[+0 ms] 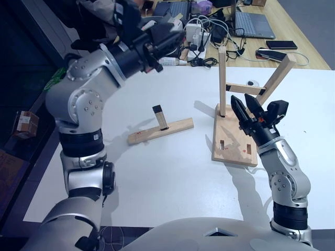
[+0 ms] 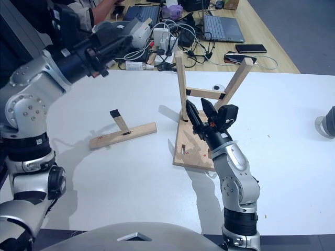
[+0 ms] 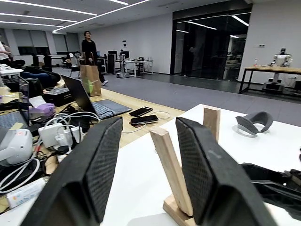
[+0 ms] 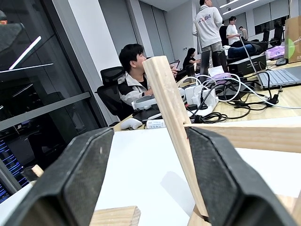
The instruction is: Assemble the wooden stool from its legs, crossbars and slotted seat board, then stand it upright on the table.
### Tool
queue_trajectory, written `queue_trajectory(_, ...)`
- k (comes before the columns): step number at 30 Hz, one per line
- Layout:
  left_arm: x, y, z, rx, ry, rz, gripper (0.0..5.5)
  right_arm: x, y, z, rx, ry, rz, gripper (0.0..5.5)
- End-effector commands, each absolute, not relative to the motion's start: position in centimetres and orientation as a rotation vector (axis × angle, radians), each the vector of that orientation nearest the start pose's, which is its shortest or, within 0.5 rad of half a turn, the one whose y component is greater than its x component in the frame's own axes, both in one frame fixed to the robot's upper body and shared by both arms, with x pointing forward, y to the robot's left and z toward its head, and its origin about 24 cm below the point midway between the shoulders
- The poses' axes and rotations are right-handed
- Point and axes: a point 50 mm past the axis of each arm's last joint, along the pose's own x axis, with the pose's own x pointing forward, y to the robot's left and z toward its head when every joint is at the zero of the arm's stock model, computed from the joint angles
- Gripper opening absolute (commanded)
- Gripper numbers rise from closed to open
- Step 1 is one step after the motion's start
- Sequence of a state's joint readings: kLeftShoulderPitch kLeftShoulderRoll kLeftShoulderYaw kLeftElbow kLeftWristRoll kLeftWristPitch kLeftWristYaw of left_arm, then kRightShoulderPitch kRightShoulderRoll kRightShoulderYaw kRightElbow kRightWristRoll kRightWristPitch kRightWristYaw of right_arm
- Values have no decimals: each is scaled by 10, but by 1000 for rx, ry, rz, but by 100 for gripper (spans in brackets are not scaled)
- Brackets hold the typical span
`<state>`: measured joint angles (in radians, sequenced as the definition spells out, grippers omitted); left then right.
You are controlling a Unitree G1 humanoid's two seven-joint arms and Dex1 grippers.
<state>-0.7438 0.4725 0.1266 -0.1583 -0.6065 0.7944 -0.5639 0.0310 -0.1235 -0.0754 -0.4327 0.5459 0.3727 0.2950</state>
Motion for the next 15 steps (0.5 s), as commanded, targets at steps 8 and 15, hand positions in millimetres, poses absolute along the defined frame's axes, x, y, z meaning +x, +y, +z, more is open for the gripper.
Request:
queue_trajectory(8, 312, 162, 308, 100, -311, -773, 209, 237, -157, 112, 363, -113, 421, 288)
queue_trajectory(15, 325, 166, 152, 1, 278, -639, 209, 235, -160, 111, 348, -108, 418, 288)
